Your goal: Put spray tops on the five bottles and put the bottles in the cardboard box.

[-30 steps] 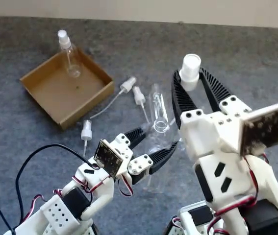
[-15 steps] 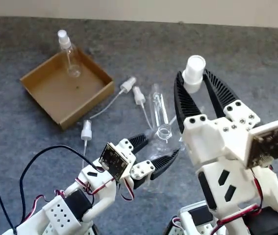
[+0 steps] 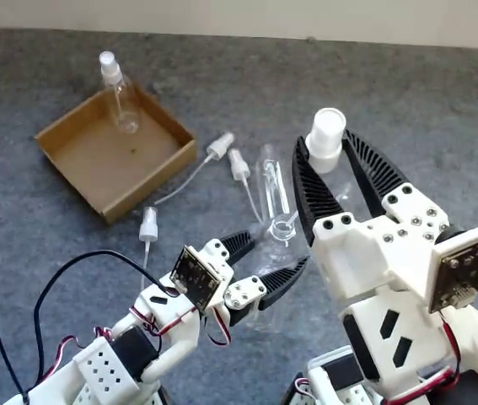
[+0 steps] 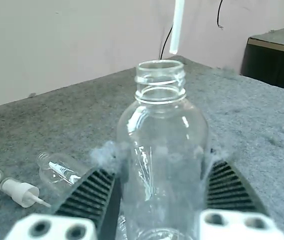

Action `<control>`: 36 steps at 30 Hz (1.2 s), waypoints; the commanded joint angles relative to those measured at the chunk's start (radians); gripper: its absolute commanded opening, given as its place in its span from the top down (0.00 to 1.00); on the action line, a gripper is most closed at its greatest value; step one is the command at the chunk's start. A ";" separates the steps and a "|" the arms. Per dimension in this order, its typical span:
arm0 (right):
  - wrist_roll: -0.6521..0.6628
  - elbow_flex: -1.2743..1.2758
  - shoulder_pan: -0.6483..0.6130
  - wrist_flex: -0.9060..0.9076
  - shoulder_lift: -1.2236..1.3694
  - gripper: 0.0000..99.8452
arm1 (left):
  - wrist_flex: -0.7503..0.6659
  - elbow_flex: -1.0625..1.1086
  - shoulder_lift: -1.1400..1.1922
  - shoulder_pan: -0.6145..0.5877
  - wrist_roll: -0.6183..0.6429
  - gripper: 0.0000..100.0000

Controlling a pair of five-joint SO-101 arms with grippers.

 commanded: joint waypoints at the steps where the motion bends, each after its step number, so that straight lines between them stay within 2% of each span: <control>1: 0.009 -0.045 -0.021 -0.002 -0.001 0.99 | -0.025 -0.010 -0.013 0.018 0.008 0.96; 22: 0.003 0.240 -0.045 0.008 -0.002 0.99 | -0.026 -0.021 -0.013 0.013 0.008 0.96; 31: 0.011 0.283 -0.093 0.243 -0.002 0.99 | -0.026 -0.021 -0.013 0.013 0.008 0.96; 36: 0.011 0.283 -0.091 0.282 -0.001 0.99 | -0.026 -0.021 -0.013 0.013 0.008 0.96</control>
